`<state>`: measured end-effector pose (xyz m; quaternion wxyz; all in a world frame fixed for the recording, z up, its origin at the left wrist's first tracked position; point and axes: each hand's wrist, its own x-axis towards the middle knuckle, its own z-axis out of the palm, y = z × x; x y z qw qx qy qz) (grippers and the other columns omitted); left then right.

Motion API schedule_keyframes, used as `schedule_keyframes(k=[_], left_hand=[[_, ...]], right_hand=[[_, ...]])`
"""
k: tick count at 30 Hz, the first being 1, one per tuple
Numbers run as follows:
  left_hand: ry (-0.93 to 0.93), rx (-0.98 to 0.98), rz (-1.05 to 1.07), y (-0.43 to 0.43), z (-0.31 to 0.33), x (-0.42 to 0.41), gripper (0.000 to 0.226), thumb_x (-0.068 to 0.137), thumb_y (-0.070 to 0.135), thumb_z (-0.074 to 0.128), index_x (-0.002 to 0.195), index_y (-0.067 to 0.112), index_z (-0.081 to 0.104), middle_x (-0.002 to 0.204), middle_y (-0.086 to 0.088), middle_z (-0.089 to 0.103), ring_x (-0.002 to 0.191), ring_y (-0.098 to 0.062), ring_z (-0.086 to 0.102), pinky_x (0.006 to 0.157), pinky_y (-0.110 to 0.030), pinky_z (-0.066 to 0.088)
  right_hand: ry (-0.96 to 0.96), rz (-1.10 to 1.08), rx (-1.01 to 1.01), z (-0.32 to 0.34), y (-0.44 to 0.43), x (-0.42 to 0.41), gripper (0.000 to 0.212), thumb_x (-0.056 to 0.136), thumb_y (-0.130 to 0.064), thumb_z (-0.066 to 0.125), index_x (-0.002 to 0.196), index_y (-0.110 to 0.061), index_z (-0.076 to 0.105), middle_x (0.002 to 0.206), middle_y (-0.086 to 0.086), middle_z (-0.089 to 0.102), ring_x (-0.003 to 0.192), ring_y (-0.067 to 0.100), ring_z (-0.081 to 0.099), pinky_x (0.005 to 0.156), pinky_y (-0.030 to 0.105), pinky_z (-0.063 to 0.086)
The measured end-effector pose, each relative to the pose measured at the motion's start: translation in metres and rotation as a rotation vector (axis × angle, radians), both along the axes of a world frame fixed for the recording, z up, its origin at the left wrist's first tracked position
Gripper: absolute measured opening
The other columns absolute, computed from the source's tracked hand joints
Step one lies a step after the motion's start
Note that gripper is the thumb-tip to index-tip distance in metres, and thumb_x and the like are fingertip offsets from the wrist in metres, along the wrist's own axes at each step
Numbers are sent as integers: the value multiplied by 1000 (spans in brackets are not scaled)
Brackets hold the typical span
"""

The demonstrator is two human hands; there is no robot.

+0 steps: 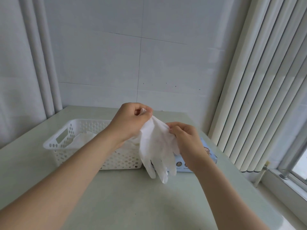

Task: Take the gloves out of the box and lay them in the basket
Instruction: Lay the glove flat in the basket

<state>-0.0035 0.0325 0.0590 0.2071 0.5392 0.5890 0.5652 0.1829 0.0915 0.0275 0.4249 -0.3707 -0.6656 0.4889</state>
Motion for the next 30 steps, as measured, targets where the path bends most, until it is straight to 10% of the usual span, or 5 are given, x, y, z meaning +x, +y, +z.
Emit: schedule_keyframes(k=[7,20,25,30], left_hand=[[250,30,155,8,-10,-5,23,106,23,56,99,26,78,91,12,73,86,-4,66,68,-21,47],[230,153,158,4,6,-6,23,109,26,49,96,23,69,81,2,63,61,-3,48,54,-16,36],[13,106,155,0,15,-11,24,108,26,47,102,18,68,96,6,66,82,-12,57,68,-28,43],[54,-60,196,-1,15,-24,27,110,31,41,112,13,61,93,3,56,74,-17,48,50,-26,33]], right_hand=[[-85,134,-57,-3,1,0,23,94,-37,69,105,-21,80,96,11,80,90,29,77,72,40,56],[-7,197,-66,-6,5,3,22,97,-13,60,81,-1,69,71,7,53,66,24,50,64,38,43],[44,3,-177,-13,7,-7,30,94,-37,70,92,-7,77,85,9,75,77,27,66,71,40,51],[17,-229,114,-18,9,-29,34,97,-38,63,93,-5,71,73,9,63,66,19,55,62,35,46]])
